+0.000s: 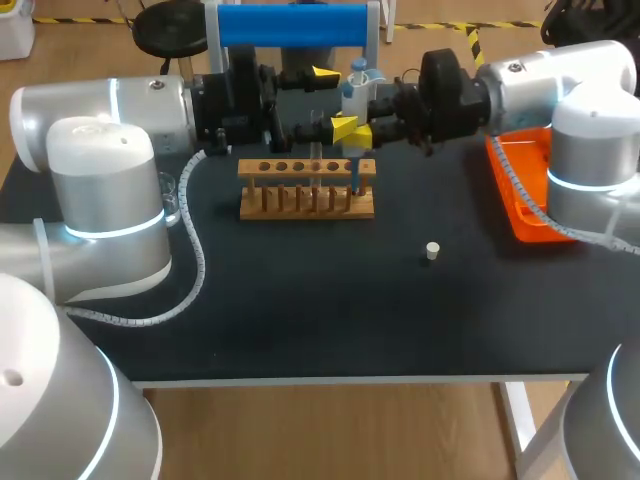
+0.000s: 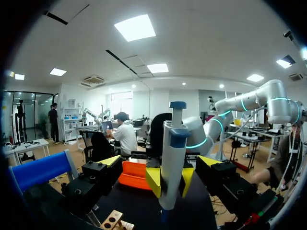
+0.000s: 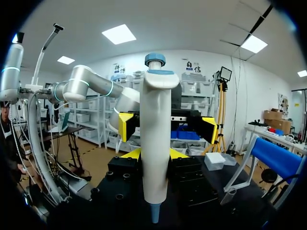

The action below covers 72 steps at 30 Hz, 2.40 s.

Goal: Invert the test tube, pick up the pipette, mount the tip to pipette, aspirate from beaker and dispense into the tube, eject the tip, return the pipette, and cap with the stopper.

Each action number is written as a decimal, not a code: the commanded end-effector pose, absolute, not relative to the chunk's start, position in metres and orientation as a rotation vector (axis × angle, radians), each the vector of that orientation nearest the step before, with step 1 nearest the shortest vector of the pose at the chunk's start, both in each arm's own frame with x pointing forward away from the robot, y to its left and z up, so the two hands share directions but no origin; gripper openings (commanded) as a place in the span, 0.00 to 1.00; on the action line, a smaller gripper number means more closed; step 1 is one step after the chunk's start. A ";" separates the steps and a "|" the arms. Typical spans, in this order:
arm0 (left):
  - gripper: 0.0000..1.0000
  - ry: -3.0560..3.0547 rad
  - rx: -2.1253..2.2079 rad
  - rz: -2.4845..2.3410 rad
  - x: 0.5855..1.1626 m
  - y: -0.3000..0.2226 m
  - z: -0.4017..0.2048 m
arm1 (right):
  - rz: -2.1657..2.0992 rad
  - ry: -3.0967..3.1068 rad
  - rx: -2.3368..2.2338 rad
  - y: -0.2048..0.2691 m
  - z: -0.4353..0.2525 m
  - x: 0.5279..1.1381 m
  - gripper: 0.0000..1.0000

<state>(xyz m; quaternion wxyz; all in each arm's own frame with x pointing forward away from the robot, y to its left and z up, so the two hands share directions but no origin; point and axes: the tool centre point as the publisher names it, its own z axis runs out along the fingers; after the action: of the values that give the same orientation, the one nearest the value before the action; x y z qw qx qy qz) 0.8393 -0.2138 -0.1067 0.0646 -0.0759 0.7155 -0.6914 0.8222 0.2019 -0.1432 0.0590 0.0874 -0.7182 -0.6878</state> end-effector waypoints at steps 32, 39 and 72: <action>0.71 2.153 -0.232 -2.088 0.839 -0.215 -0.107 | -2.164 -2.160 0.149 0.217 -0.147 0.822 0.00; 0.35 2.153 -0.232 -2.088 0.839 -0.215 -0.107 | -2.172 -2.154 0.132 0.217 -0.148 0.821 0.00; 0.00 2.153 -0.232 -2.088 0.839 -0.215 -0.107 | -2.153 -2.135 0.110 0.170 -0.144 0.821 1.00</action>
<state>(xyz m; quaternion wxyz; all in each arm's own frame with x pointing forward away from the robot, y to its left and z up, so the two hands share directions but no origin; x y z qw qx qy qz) 0.8380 -0.2142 -0.1067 0.0660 -0.0773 0.7155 -0.6912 0.8248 0.1900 -0.1477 0.0552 0.0366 -0.7011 -0.7100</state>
